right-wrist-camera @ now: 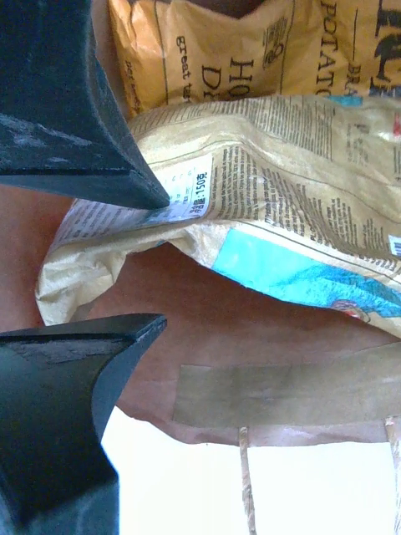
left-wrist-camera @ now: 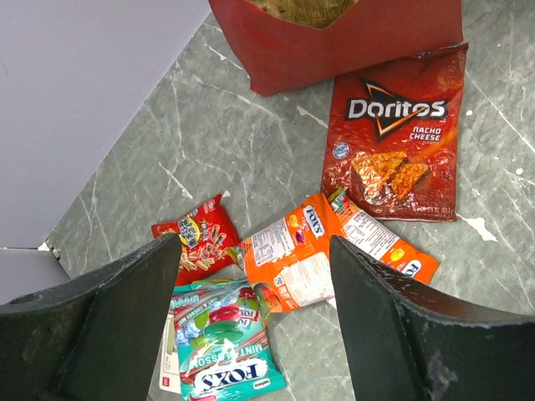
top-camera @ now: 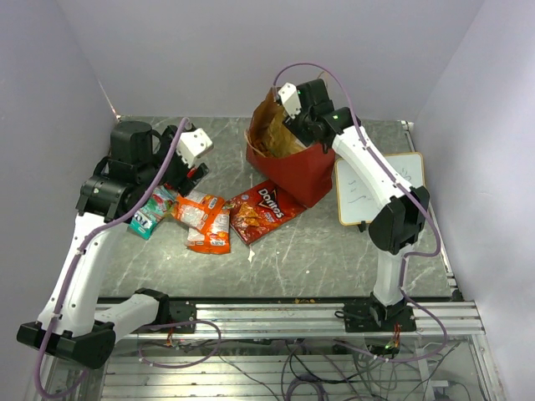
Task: Place the snacks into the paper bag
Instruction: Place the snack in the paper bag, then move the snack to the center of the board.
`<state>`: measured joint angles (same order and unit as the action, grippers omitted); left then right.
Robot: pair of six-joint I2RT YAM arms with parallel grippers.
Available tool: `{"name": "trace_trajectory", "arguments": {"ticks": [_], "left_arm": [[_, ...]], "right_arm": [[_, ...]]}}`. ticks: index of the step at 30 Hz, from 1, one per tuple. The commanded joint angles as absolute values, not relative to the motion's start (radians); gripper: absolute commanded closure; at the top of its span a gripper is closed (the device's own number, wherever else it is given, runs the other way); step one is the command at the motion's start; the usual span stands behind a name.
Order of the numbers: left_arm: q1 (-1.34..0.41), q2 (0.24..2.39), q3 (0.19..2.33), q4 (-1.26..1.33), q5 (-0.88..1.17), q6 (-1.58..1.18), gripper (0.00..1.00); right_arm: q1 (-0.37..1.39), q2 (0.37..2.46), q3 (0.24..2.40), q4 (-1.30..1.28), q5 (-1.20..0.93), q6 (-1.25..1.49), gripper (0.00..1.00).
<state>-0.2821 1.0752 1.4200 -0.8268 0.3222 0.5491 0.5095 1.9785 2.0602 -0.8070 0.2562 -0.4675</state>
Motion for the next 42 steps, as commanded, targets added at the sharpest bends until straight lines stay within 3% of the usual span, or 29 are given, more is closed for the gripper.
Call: {"name": "trace_trajectory", "arguments": {"ticks": [1,8,14,17,31,37,42], "left_arm": [[-0.273,1.067,1.406,-0.785,0.307,0.533,0.18],[-0.273,1.076,1.370,-0.772,0.291,0.530,0.16],[-0.273,1.123,1.300,-0.740,0.248,0.507,0.09],[-0.273,1.111,1.208,-0.666,0.270,0.519,0.00],[-0.301,1.193,0.843,-0.292,0.492,0.541,0.01],[-0.389,1.353,0.845,-0.216,0.450,0.568,0.01],[-0.411,1.503,0.887,-0.160,0.500,0.464,0.08]], "right_arm": [[0.504,1.984,2.018,-0.745,0.318,-0.471,0.47],[0.503,1.950,2.031,-0.749,0.266,-0.457,0.46],[0.501,1.870,2.032,-0.736,0.179,-0.418,0.44],[0.499,1.826,2.024,-0.725,0.132,-0.389,0.41],[0.453,1.520,1.725,-0.586,-0.130,-0.264,0.36],[0.386,1.414,1.601,-0.541,-0.250,-0.276,0.36],[0.291,1.319,1.522,-0.497,-0.348,-0.279,0.36]]}}
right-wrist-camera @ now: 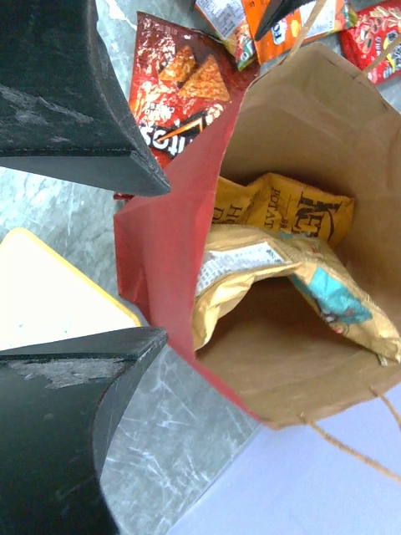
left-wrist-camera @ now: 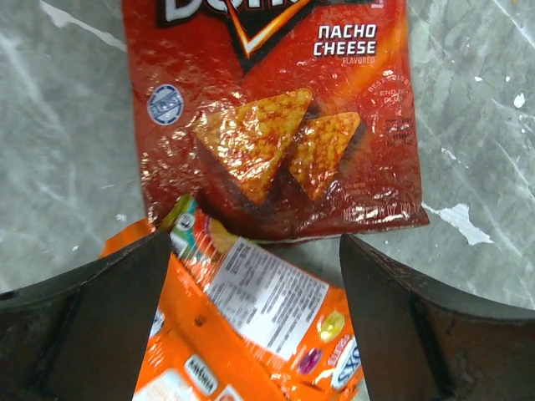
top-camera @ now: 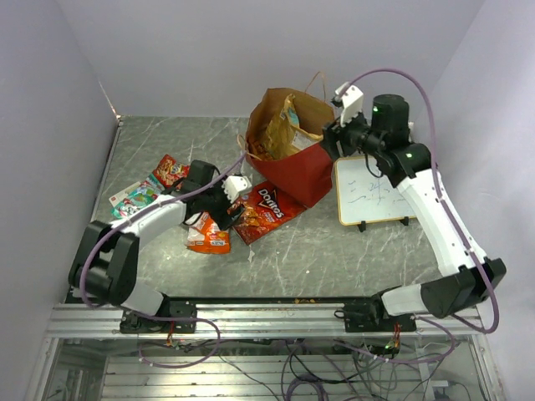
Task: Place the snacks into the paper bag
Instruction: Move the snack to the center of the board.
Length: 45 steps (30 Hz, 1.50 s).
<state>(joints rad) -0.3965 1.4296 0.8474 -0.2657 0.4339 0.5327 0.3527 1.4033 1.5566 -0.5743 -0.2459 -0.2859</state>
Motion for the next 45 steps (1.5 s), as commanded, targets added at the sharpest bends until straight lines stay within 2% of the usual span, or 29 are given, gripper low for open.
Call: {"name": "trace_trajectory", "arguments": {"ticks": [1,5,16,28,35,45], "left_arm": [[-0.418,1.522,0.884,-0.141,0.504,0.445,0.08],[-0.442,1.593,0.900,-0.117,0.485,0.384,0.09],[-0.587,1.699,0.980,-0.315,0.346,0.467,0.28],[-0.740,1.713,0.945,-0.500,0.196,0.613,0.36],[-0.826,1.749,0.945,-0.634,0.203,0.693,0.41],[-0.919,1.769,0.944,-0.861,0.353,0.863,0.45]], "right_arm": [[0.272,1.301,1.508,-0.486,-0.357,-0.275,0.36],[0.220,1.247,1.461,-0.451,-0.405,-0.260,0.31],[0.144,1.196,1.419,-0.424,-0.505,-0.232,0.28],[0.105,1.182,1.418,-0.420,-0.557,-0.209,0.27],[0.084,1.166,1.404,-0.409,-0.573,-0.200,0.26],[0.056,1.172,1.401,-0.403,-0.595,-0.186,0.26]]}}
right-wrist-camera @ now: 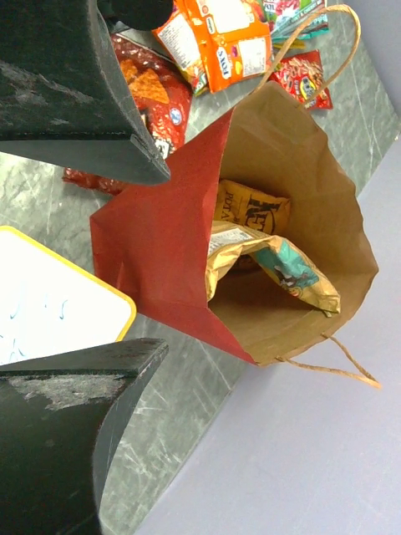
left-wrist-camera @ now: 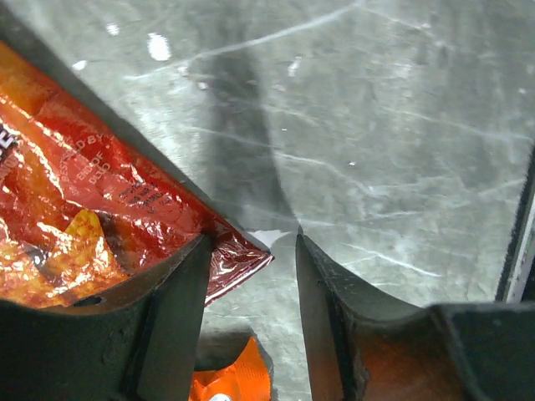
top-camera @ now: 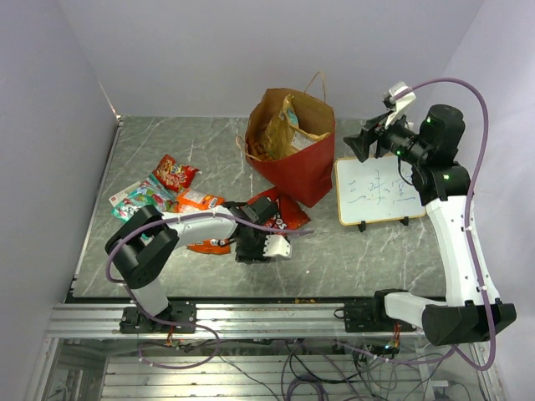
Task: Place the snacks into the paper bag
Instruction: Move the snack to the center of the board.
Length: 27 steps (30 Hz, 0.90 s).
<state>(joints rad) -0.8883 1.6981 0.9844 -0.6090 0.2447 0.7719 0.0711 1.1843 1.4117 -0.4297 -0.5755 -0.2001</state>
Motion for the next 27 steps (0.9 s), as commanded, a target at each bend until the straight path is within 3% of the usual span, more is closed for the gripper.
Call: {"name": "trace_trajectory", "arguments": {"ticks": [1,10,18,27], "left_arm": [[-0.923,1.761,0.949,-0.884,0.372,0.885,0.46],[-0.887,1.572,1.044,-0.904,0.469,0.890,0.44],[-0.628,1.478,1.085,-0.649,0.545,0.703,0.31],[-0.524,1.511,1.045,-0.396,0.436,0.542,0.28]], "right_arm": [[0.055,1.172,1.401,-0.402,-0.596,-0.185,0.26],[0.031,1.177,1.400,-0.397,-0.613,-0.177,0.26],[0.029,1.200,1.410,-0.396,-0.638,-0.167,0.26],[0.028,1.191,1.397,-0.391,-0.637,-0.172,0.26]]}}
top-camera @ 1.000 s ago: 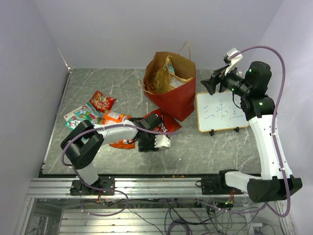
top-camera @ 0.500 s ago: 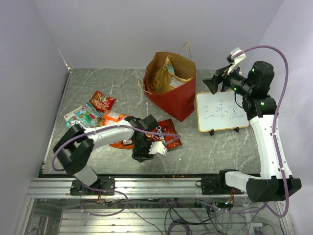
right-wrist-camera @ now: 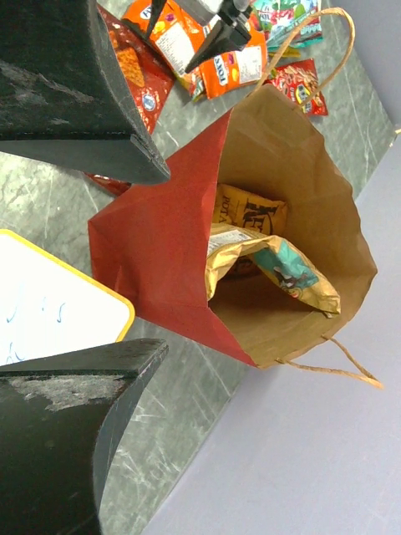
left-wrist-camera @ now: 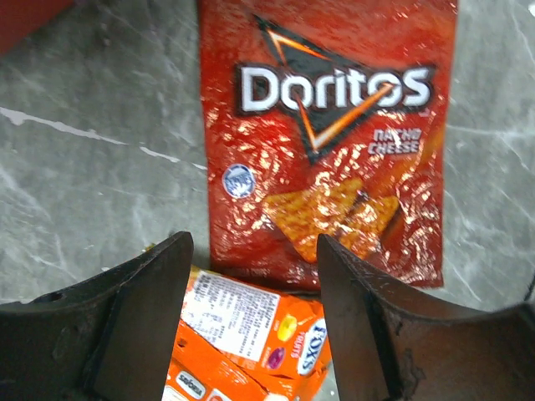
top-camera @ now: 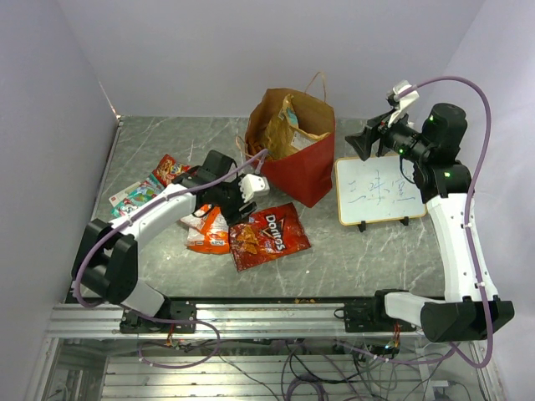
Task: Place the snacks into the paper bag
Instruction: Move the snack to the center of the board, then pick up the snack from the center of the board.
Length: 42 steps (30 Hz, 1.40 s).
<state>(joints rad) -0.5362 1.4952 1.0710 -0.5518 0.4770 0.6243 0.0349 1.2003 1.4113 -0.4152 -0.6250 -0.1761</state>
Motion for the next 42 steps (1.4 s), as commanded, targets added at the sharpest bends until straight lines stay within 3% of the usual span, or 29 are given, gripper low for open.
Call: {"name": "trace_trajectory", "arguments": {"ticks": [1,12,30,42], "left_arm": [[-0.521,1.517,1.040,-0.383,0.424,0.542,0.28],[-0.520,1.603,0.982,-0.308,0.369,0.627,0.27],[-0.505,1.775,1.041,-0.451,0.446,0.727,0.26],[-0.522,1.774,0.983,-0.449,0.433,0.751,0.55]], "right_arm": [[0.027,1.190,1.396,-0.391,-0.638,-0.172,0.25],[0.025,1.180,1.382,-0.383,-0.644,-0.170,0.25],[0.021,1.164,1.361,-0.375,-0.654,-0.169,0.25],[0.020,1.174,1.359,-0.371,-0.666,-0.164,0.24]]}}
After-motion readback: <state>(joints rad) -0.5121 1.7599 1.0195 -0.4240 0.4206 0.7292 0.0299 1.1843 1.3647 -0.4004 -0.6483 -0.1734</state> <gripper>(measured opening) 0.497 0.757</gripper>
